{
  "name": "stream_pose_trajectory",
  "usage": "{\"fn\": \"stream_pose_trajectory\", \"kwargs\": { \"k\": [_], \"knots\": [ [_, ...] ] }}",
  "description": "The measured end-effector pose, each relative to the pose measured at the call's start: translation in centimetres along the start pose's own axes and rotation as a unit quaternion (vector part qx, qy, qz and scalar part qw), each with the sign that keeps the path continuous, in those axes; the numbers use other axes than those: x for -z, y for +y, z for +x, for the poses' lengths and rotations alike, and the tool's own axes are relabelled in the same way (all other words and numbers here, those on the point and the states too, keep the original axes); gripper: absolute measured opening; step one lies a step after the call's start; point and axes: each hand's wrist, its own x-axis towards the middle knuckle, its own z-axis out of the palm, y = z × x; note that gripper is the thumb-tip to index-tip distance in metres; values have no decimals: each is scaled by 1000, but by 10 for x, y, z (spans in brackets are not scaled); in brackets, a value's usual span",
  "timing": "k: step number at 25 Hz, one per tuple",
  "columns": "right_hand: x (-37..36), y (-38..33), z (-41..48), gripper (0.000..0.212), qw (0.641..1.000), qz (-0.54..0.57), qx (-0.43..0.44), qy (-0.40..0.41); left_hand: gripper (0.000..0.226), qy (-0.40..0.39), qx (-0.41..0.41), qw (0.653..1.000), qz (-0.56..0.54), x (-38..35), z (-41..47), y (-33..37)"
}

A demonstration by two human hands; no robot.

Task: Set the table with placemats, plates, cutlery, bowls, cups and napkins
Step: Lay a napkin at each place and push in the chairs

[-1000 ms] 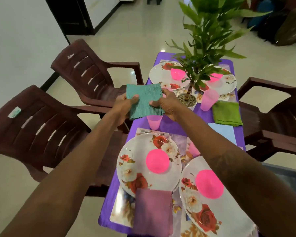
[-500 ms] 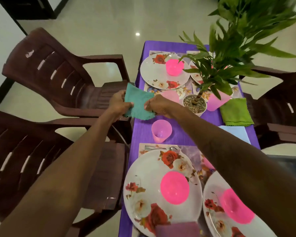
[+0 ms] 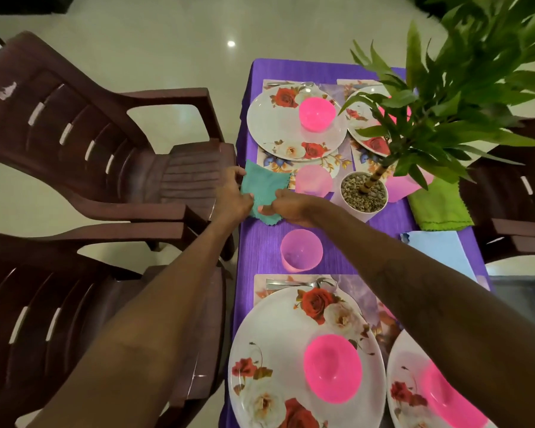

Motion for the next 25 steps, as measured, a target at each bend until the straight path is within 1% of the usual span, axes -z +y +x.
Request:
{"fn": "stream_pose_trajectory", "kwargs": {
  "k": [1, 3, 4, 7, 8, 11, 13, 15, 17, 20, 23, 25],
  "knots": [
    [-1, -2, -1, 53, 1000, -8, 8, 10, 42, 1, -10, 1000, 7, -5, 2, -4],
    [-2, 0, 0, 40, 998, -31, 15, 45, 35, -3, -16, 1000, 21, -14, 5, -11],
    [-2, 1, 1, 37, 997, -39, 15, 61, 31, -5, -14, 999, 34, -18, 7, -15],
    [0, 10, 6, 47, 995, -57, 16, 86, 23, -15, -15, 996, 85, -30, 14, -26],
    [0, 13, 7, 51, 994, -67, 16, 86, 24, -24, -21, 995, 98, -32, 16, -28],
    [3, 16, 4, 53, 994, -92, 21, 61, 32, -51, -38, 986, 151, -39, 18, -32],
    [5, 14, -3, 61, 992, -109, 7, 64, 38, -59, -37, 979, 193, -41, 15, -32],
    [6, 10, -10, 60, 986, -149, 0, 70, 44, -61, -40, 970, 230, -39, 11, -31],
    [9, 6, -21, 52, 981, -182, 14, 70, 47, -56, -47, 967, 246, -33, 5, -24],
    [13, 4, -44, 41, 981, -161, 42, 96, 51, -58, -89, 961, 255, -22, -9, -5],
    [12, 7, -70, 49, 974, -164, 69, 137, 54, -62, -131, 950, 276, -14, -27, 17],
    [11, 13, -94, 58, 972, -136, 93, 167, 54, -70, -151, 943, 287, -11, -41, 35]
  ]
}}
